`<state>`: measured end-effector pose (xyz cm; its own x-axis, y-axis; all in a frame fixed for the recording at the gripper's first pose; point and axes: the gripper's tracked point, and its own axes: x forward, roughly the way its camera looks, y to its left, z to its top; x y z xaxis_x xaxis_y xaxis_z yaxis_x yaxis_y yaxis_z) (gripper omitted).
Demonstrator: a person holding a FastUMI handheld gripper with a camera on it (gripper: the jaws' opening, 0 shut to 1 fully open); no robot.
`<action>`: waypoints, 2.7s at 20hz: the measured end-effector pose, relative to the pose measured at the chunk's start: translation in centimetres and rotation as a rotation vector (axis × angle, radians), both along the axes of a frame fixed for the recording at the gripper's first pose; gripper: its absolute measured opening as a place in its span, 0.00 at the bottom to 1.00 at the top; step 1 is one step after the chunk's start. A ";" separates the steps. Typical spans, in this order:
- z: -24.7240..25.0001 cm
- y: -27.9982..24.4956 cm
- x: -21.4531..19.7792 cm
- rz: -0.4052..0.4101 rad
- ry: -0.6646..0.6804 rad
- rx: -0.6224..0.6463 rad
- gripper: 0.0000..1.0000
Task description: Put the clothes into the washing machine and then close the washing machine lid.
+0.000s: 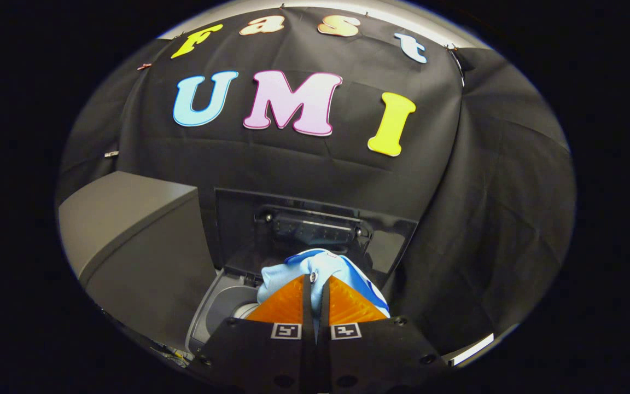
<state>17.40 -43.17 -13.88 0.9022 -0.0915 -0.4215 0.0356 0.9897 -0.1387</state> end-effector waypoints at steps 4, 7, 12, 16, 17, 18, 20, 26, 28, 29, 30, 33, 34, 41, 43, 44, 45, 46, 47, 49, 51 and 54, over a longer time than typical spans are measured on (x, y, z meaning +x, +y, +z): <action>-4.9 0.2 0.5 0.015 0.085 -0.026 0.05; -8.3 0.5 0.9 0.012 0.148 -0.013 0.05; -14.0 -0.1 0.1 -0.015 0.257 0.019 0.05; -17.1 -0.1 0.5 -0.065 0.301 0.093 0.05; -18.0 0.1 -0.1 -0.056 0.320 0.096 0.05; -18.8 0.1 -0.9 -0.042 0.346 0.082 0.05; -20.7 0.0 -1.6 -0.042 0.389 0.075 0.05; -25.0 0.3 -2.3 -0.030 0.527 0.059 0.05; -25.6 0.5 -2.4 -0.030 0.549 0.066 0.05; -25.8 0.6 -2.3 -0.038 0.552 0.074 0.05; -25.9 0.6 -2.2 -0.045 0.554 0.084 0.05; -26.2 0.5 -2.1 -0.060 0.566 0.107 0.05; -26.3 0.6 -2.0 -0.059 0.569 0.112 0.05; -27.1 0.3 -2.6 -0.070 0.609 0.119 0.98; -26.5 -0.2 -2.4 -0.094 0.594 0.114 0.99; -26.3 -0.1 -2.3 -0.096 0.586 0.124 1.00; -26.0 -0.3 -2.2 -0.102 0.579 0.122 0.99; -25.9 -0.4 -2.3 -0.108 0.575 0.122 1.00; -25.7 -0.4 -2.3 -0.112 0.569 0.124 0.99; -24.8 -0.1 -2.3 -0.106 0.550 0.132 1.00; -22.7 -0.1 -2.1 -0.093 0.512 0.125 1.00; -17.6 0.1 -0.7 -0.088 0.406 0.134 1.00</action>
